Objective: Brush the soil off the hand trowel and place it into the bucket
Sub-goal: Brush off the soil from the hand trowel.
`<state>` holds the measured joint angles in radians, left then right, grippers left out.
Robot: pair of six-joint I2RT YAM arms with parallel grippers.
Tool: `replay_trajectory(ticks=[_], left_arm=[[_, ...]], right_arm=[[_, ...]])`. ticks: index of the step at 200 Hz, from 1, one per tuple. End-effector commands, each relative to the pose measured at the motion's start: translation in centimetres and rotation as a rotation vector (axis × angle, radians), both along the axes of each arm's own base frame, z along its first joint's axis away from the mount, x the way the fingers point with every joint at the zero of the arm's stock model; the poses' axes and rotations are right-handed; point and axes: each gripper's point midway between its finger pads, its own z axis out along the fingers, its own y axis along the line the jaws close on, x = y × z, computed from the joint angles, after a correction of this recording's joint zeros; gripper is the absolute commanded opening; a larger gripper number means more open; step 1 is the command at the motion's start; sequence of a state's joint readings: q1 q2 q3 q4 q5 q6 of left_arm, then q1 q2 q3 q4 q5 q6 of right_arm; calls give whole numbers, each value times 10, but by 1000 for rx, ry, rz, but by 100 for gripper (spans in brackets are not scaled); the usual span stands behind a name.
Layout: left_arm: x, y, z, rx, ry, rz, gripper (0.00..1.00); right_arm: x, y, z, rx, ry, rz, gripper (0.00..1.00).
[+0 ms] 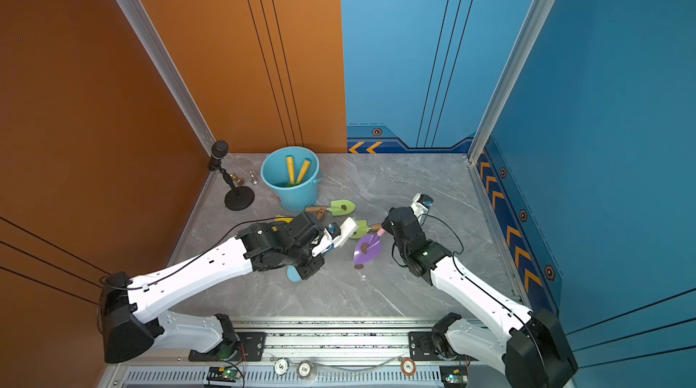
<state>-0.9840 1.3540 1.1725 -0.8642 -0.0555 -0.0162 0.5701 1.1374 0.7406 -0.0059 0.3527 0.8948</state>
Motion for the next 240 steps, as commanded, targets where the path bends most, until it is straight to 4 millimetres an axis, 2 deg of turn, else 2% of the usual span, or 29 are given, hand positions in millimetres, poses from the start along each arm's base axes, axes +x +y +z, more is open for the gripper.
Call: replay_trajectory(ticks=[1, 17, 45, 113, 138, 157, 187, 216, 240], left_arm=[[-2, 8, -8, 129, -43, 16, 0], [4, 6, -12, 170, -70, 23, 0], [21, 2, -15, 228, -96, 46, 0], [51, 8, -24, 407, -203, 88, 0], [49, 14, -45, 532, -201, 57, 0], [35, 11, -62, 608, -205, 5, 0], [14, 8, -72, 657, -236, -20, 0], [11, 10, -61, 638, -267, 8, 0], [23, 12, -31, 578, -324, 46, 0]], right_arm=[[20, 42, 32, -89, -91, 234, 11], [29, 60, 39, -108, -82, 311, 9], [33, 78, 44, -137, -82, 386, 9], [29, 83, 55, -292, -116, 392, 8], [31, 88, 65, -303, -134, 406, 8], [36, 87, 74, -328, -153, 392, 8], [48, 87, 78, -361, -162, 382, 8], [54, 92, 72, -389, -153, 397, 8], [54, 97, 69, -389, -143, 424, 7]])
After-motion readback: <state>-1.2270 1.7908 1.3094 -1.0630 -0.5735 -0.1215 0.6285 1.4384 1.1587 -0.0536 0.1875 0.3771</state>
